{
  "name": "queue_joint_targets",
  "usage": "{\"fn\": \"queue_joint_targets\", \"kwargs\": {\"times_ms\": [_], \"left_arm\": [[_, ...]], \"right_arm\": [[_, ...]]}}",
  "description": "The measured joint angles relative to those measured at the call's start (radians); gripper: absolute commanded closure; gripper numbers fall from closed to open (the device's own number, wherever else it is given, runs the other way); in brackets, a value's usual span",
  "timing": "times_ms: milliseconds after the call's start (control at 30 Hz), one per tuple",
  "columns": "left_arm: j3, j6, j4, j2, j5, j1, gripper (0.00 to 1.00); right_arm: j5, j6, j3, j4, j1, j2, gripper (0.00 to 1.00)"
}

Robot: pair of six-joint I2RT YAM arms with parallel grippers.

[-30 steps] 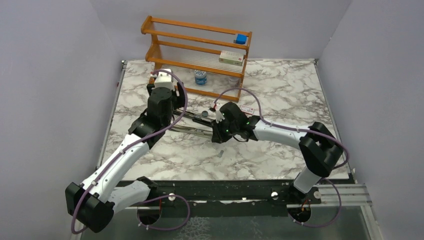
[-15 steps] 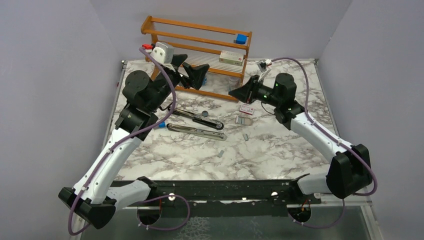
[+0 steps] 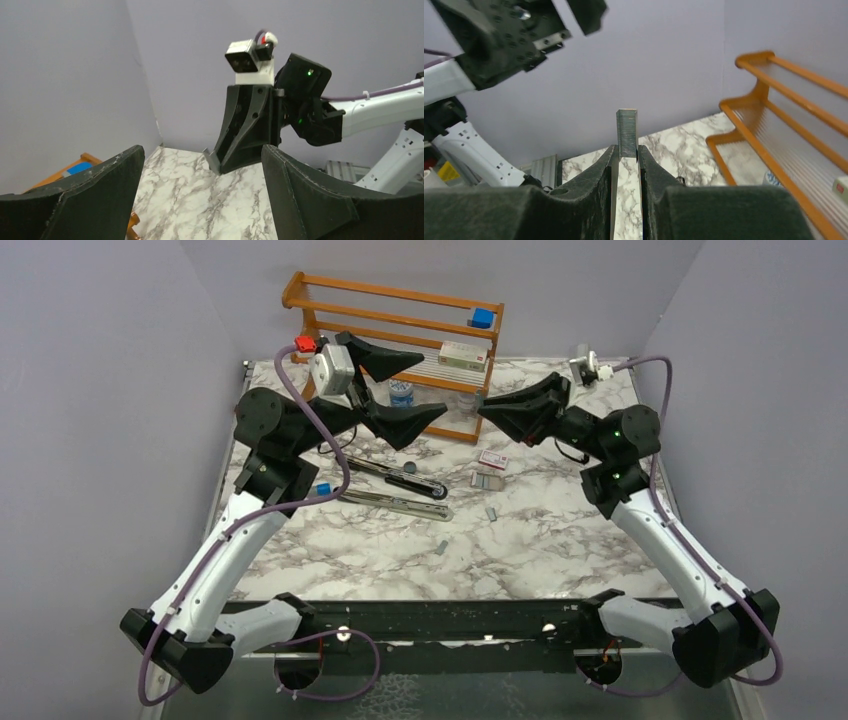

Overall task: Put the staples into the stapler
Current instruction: Pick up the staple from the center of the board.

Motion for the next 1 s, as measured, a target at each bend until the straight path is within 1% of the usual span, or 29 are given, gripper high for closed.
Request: {"fn": "queue_joint_targets", "kwargs": {"times_ms": [67,200,400,600,800,900,1000], "left_arm": [[-0.008,-0.008,0.017,0.002,0.045,0.0,0.11],[-0.01,-0.04,0.069,0.017,0.137,0.0,0.16],[-0.031,-0.093,0.148,0.048,0.219,-0.015,0.2],[-0.032,-0.107,0.18,0.091,0.245,-0.079,0.24],[-0.032,-0.104,0.185,0.126,0.25,-0.121,0.32],[-0.032,-0.099,0.189,0.135,0.254,-0.136,0.39],[-0.032,-0.095,0.192,0.144,0.26,-0.151,0.43]], "right_arm": [[-0.027,-0.013,0.001,0.029,0.0,-0.034,0.77],[-0.094,-0.025,0.006,0.076,0.0,-0.077,0.77],[-0.208,-0.004,0.047,0.132,0.0,-0.066,0.77],[-0.265,0.018,0.065,0.157,0.0,-0.049,0.77],[-0.285,0.027,0.066,0.159,0.0,-0.042,0.77],[-0.29,0.032,0.066,0.163,0.0,-0.04,0.78],[-0.293,0.042,0.066,0.166,0.0,-0.039,0.78]]}}
